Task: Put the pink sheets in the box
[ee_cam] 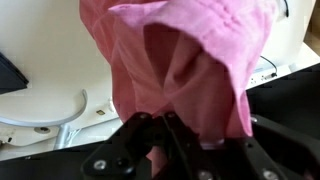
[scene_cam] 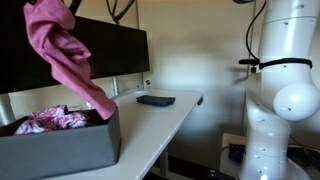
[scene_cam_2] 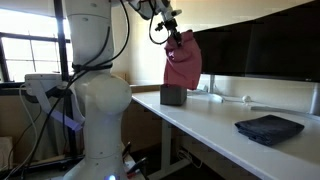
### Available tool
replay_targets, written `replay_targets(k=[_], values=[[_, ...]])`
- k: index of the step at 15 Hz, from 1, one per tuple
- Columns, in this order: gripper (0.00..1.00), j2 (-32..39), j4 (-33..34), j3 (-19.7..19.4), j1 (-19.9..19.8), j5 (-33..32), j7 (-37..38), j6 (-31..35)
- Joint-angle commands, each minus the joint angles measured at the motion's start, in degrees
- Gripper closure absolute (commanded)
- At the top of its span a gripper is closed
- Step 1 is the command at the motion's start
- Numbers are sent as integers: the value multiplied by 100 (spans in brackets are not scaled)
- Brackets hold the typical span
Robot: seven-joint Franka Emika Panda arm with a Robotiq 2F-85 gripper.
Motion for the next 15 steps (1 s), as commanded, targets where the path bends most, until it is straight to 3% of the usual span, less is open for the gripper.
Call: replay_targets(k=[1, 5, 7, 11, 15], values=[[95, 977, 1377, 98, 619, -944, 713, -468], [96, 1766, 2330, -248, 1437, -1514, 1111, -695], [96, 2039, 2578, -506, 1601, -1241, 1169, -666], [96, 2193, 2427, -389, 1197, -467, 1264, -386], [96, 2155, 1920, -292, 803, 800, 1175, 44]])
